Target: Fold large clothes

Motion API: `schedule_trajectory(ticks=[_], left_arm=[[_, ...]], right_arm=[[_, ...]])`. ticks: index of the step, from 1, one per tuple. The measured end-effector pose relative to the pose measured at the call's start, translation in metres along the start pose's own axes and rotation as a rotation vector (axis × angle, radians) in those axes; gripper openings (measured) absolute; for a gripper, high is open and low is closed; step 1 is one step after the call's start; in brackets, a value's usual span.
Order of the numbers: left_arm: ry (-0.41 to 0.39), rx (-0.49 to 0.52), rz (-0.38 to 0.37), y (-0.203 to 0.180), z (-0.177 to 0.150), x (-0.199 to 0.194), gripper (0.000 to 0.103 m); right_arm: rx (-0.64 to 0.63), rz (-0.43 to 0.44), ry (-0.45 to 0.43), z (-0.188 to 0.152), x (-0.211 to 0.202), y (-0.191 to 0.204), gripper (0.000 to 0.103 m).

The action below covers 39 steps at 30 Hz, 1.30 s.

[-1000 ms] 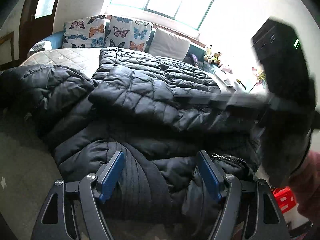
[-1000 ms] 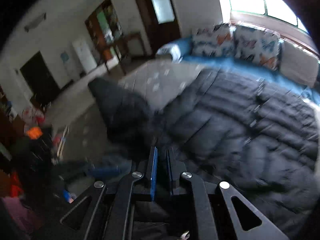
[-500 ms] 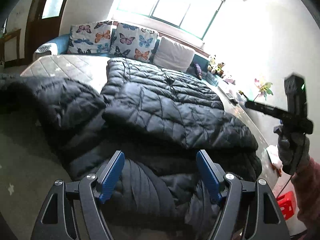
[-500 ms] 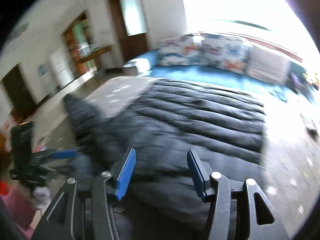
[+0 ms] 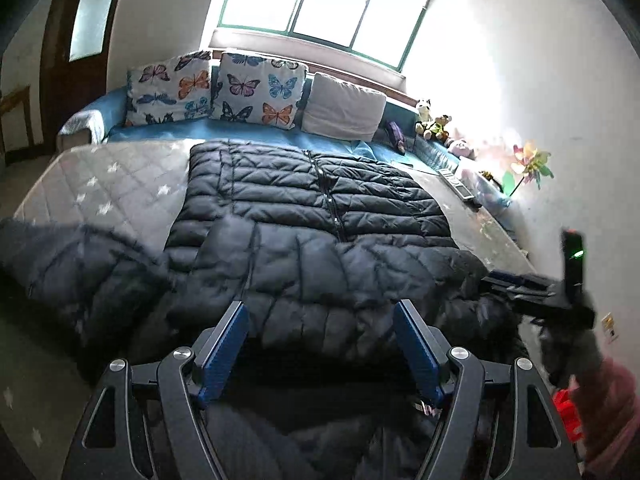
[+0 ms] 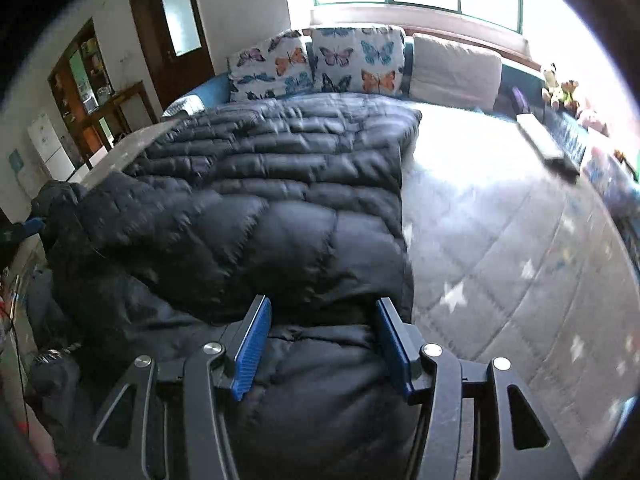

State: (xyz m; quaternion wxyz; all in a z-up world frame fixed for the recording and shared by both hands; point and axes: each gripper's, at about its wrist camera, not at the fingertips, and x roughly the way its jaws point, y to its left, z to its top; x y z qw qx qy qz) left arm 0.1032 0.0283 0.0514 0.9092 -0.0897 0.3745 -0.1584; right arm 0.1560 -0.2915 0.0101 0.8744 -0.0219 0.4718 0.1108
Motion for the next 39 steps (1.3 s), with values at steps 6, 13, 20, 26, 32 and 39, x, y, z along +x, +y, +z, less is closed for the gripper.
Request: schedule_trajectory(ticks=[6, 13, 20, 26, 32, 39], left_arm=[[0.030, -0.011, 0.001, -0.005, 0.024, 0.048, 0.079], [0.170, -0.143, 0.000, 0.033, 0.013, 0.110, 0.079], [0.152, -0.178, -0.039, 0.041, 0.014, 0.108, 0.079], [0.071, -0.193, -0.034, 0.054, 0.021, 0.061, 0.079], [-0.103, -0.277, 0.096, 0.103, 0.031, -0.018, 0.081], [-0.243, -0.537, 0.285, 0.202, 0.018, -0.082, 0.096]], right_arm=[[0.036, 0.056, -0.048, 0.018, 0.020, 0.003, 0.064], [0.012, 0.048, -0.001, 0.007, 0.038, 0.010, 0.066], [-0.016, 0.074, -0.018, 0.020, 0.025, 0.032, 0.071], [-0.110, 0.015, 0.079, 0.009, 0.059, 0.050, 0.084], [-0.138, 0.014, 0.093, 0.006, 0.061, 0.054, 0.093], [-0.164, 0.006, 0.101, 0.004, 0.064, 0.060, 0.098]])
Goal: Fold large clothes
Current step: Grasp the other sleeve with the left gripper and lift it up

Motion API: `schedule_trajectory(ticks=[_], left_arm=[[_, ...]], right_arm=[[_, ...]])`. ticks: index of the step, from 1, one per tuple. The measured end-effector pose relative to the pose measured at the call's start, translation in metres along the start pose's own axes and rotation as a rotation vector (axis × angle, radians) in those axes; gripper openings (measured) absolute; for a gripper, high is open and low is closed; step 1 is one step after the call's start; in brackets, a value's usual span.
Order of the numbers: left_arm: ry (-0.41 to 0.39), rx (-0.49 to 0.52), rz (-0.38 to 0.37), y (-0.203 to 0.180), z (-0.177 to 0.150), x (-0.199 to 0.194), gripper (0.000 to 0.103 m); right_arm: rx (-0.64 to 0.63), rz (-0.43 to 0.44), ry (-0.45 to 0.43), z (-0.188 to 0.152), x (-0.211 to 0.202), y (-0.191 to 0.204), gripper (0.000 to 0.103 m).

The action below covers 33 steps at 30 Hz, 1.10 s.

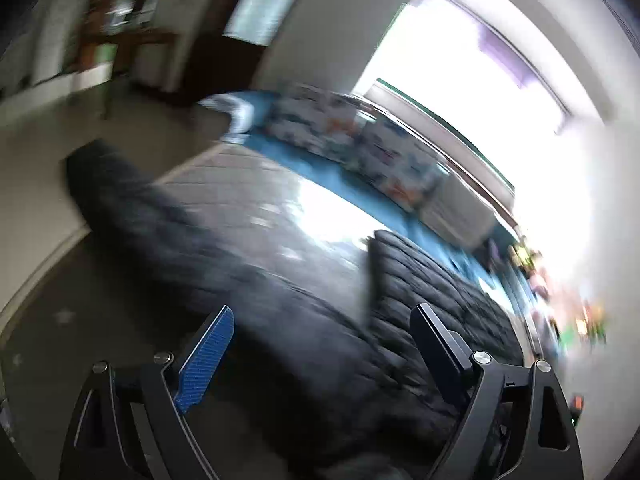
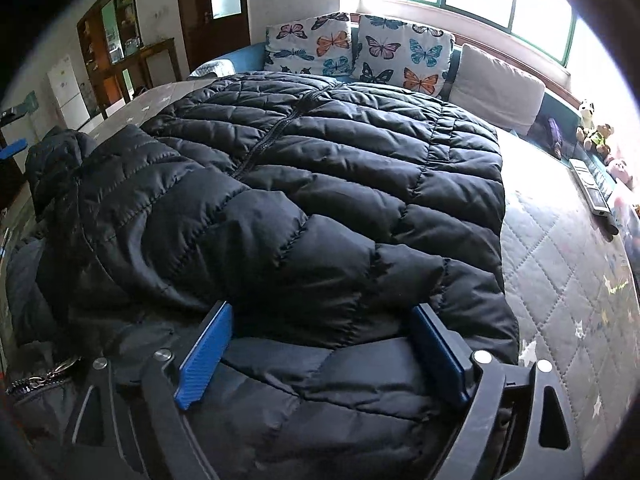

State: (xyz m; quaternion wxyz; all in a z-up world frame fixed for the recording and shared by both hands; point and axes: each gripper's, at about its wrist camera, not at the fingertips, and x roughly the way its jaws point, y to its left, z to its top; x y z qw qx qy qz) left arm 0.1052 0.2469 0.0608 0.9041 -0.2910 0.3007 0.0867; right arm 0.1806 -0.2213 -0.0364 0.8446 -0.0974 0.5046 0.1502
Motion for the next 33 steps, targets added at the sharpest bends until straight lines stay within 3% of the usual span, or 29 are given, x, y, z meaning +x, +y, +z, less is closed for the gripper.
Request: schedule_trajectory(ticks=[3, 7, 13, 18, 22, 25, 30, 33], left_arm=[[-0.034, -0.127, 0.095, 0.048, 0.015, 0.001, 0.097], [-0.031, -0.308, 0.143, 0.107, 0.028, 0.016, 0.097], [0.000, -0.499, 0.109, 0.173, 0.038, 0.040, 0.097], [0.048, -0.648, 0.026, 0.212, 0.039, 0.070, 0.095], [0.047, -0.683, -0.011, 0.230, 0.047, 0.085, 0.091], [0.045, -0.680, -0.022, 0.236, 0.055, 0.091, 0.079], [0.030, -0.634, -0.073, 0.236, 0.075, 0.094, 0.029], [0.008, -0.556, -0.090, 0.216, 0.106, 0.085, 0.018]], right_arm=[[-0.002, -0.001, 0.000, -0.001, 0.000, 0.001, 0.100], [-0.004, -0.001, -0.003, -0.001, 0.000, 0.001, 0.101], [-0.006, -0.005, -0.001, -0.001, 0.000, 0.002, 0.102], [-0.008, -0.009, -0.001, -0.001, 0.000, 0.002, 0.102], [-0.008, -0.008, -0.001, -0.001, 0.000, 0.002, 0.103], [-0.008, -0.008, -0.001, -0.001, 0.001, 0.002, 0.103], [-0.008, -0.008, -0.002, -0.001, 0.001, 0.002, 0.103], [-0.008, -0.007, -0.001, -0.001, 0.001, 0.002, 0.103]])
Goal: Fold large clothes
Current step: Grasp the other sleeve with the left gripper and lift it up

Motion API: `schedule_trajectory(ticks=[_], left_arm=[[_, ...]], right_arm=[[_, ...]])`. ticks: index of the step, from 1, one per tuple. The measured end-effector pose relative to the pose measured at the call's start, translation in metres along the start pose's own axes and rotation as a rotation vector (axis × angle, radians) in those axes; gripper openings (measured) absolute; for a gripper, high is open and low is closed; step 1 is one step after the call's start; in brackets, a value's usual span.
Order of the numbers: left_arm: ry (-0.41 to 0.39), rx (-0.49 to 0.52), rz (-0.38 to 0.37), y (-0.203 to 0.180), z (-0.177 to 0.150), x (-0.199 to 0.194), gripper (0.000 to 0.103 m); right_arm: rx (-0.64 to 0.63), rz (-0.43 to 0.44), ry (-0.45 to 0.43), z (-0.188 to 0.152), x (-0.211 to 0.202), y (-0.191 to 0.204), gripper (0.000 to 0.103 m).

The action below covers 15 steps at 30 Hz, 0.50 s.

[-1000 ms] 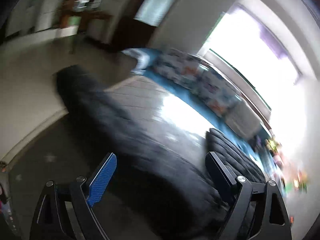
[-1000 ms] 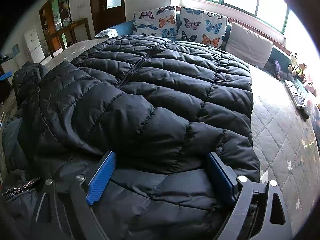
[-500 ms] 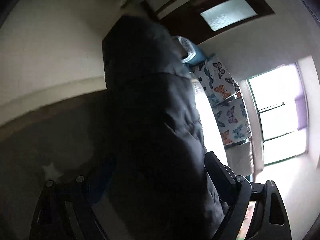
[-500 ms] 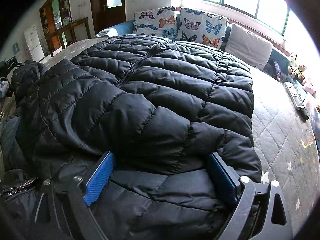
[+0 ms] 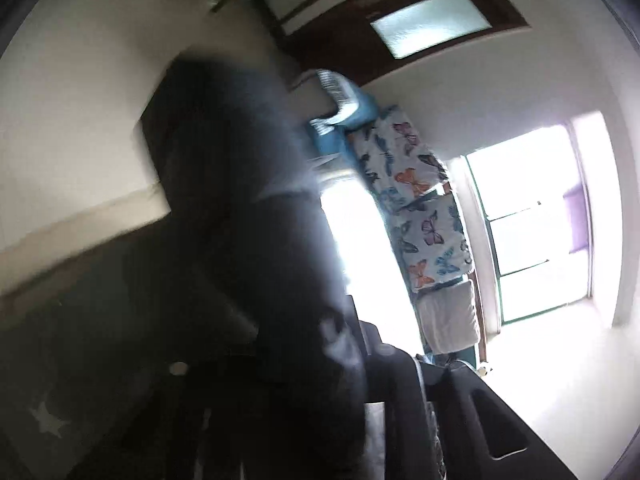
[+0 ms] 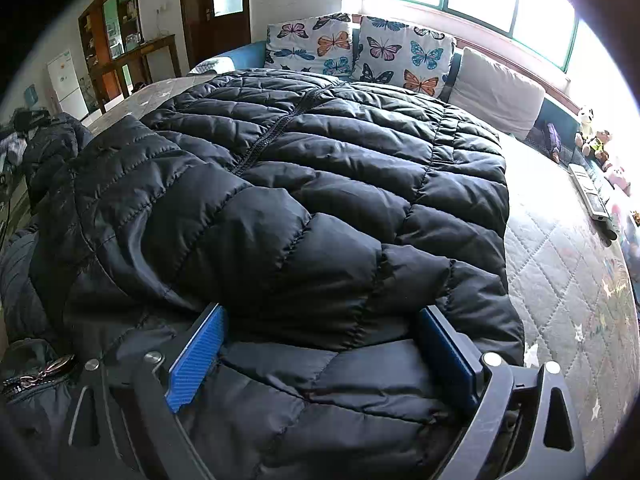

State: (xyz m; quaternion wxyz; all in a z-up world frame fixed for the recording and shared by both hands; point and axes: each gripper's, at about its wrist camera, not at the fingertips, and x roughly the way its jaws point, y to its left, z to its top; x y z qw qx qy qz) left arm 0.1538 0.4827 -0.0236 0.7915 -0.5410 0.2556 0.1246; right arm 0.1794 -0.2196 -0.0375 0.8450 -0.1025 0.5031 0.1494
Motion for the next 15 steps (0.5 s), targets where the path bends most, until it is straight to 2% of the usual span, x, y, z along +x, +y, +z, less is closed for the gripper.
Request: schedule_trajectory(ticks=[3, 7, 9, 12, 15], left_arm=[[-0.019, 0.110, -0.036, -0.045, 0.006, -0.011, 0.016], [-0.030, 0.261, -0.116, -0.119, -0.006, -0.028, 0.016], [-0.022, 0.348, -0.179, -0.159, -0.023, -0.040, 0.016], [-0.007, 0.455, -0.236, -0.200, -0.052, -0.053, 0.016], [0.034, 0.558, -0.305, -0.235, -0.096, -0.074, 0.016]], right_arm=[[0.001, -0.001, -0.003, 0.000, 0.000, 0.000, 0.103], [0.003, -0.001, -0.007, 0.001, 0.000, 0.000, 0.103], [0.003, 0.000, -0.008, 0.001, 0.000, 0.000, 0.103], [0.005, 0.001, -0.011, 0.000, 0.000, 0.000, 0.103], [0.006, 0.003, -0.012, 0.000, 0.000, 0.000, 0.103]])
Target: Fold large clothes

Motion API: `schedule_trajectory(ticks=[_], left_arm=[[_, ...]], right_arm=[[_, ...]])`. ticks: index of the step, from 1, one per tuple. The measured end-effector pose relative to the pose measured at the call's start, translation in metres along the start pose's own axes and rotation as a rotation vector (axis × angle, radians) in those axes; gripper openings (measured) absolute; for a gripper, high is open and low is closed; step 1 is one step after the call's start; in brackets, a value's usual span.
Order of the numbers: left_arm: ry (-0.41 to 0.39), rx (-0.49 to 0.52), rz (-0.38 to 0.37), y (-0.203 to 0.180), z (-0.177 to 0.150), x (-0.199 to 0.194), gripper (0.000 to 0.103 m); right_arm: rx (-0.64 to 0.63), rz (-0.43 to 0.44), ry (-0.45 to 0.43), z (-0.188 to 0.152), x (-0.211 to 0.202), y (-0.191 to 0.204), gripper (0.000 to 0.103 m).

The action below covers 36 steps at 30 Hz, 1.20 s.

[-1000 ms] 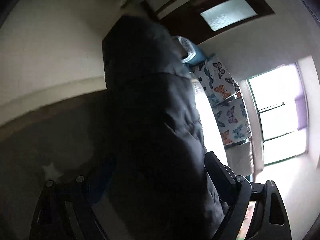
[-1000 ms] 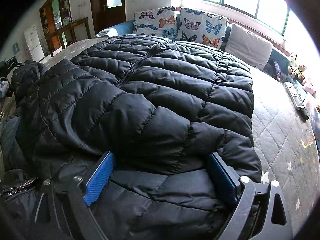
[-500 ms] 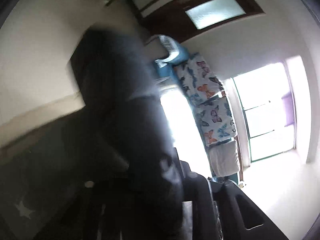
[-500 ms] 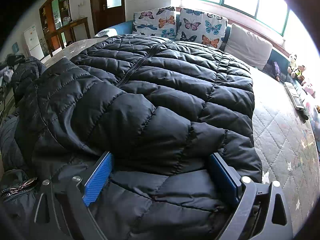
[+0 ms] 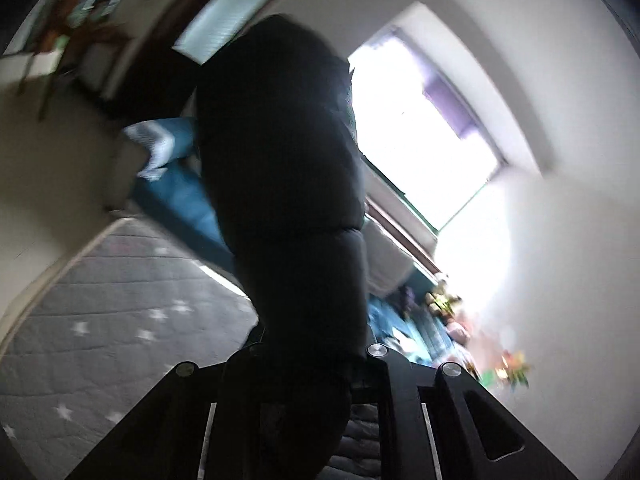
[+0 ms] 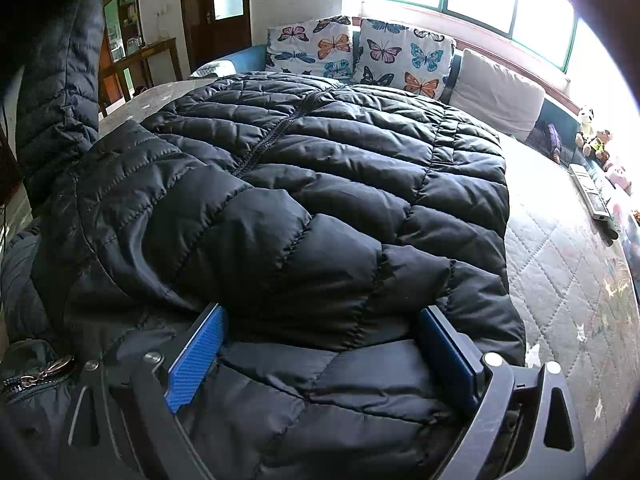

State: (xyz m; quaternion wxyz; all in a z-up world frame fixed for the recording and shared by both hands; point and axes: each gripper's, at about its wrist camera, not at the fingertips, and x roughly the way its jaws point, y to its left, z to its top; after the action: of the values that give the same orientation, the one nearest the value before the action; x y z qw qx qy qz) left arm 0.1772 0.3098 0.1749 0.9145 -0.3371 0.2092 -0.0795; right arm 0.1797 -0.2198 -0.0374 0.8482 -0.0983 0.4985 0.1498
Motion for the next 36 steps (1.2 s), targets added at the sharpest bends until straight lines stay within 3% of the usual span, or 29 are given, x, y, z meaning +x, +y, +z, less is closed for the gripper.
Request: schedule_trajectory(ticks=[7, 9, 15, 17, 20, 25, 30, 36], left_arm=[[0.128, 0.147, -0.101, -0.104, -0.062, 0.022, 0.016], [0.175, 0.175, -0.114, -0.154, -0.099, 0.052, 0.016], [0.357, 0.225, -0.164, -0.201, -0.201, 0.104, 0.016], [0.431, 0.230, -0.172, -0.220, -0.258, 0.122, 0.016], [0.537, 0.222, -0.153, -0.230, -0.337, 0.147, 0.016], [0.697, 0.191, -0.100, -0.198, -0.397, 0.186, 0.017], [0.718, 0.146, -0.126, -0.153, -0.413, 0.210, 0.020], [0.736, 0.084, -0.171, -0.139, -0.408, 0.210, 0.022]], right_arm=[[0.003, 0.012, -0.008, -0.001, -0.001, -0.001, 0.103], [0.004, 0.019, -0.010, -0.001, -0.001, -0.001, 0.103], [0.006, 0.025, -0.013, -0.001, -0.001, -0.001, 0.103], [0.007, 0.027, -0.014, -0.001, -0.001, -0.002, 0.103], [0.011, 0.034, -0.021, 0.000, -0.001, -0.002, 0.103], [0.022, 0.050, -0.031, -0.001, -0.001, -0.004, 0.103], [0.032, 0.069, -0.038, -0.001, -0.001, -0.007, 0.103], [0.087, 0.107, -0.087, -0.003, -0.016, -0.021, 0.103]])
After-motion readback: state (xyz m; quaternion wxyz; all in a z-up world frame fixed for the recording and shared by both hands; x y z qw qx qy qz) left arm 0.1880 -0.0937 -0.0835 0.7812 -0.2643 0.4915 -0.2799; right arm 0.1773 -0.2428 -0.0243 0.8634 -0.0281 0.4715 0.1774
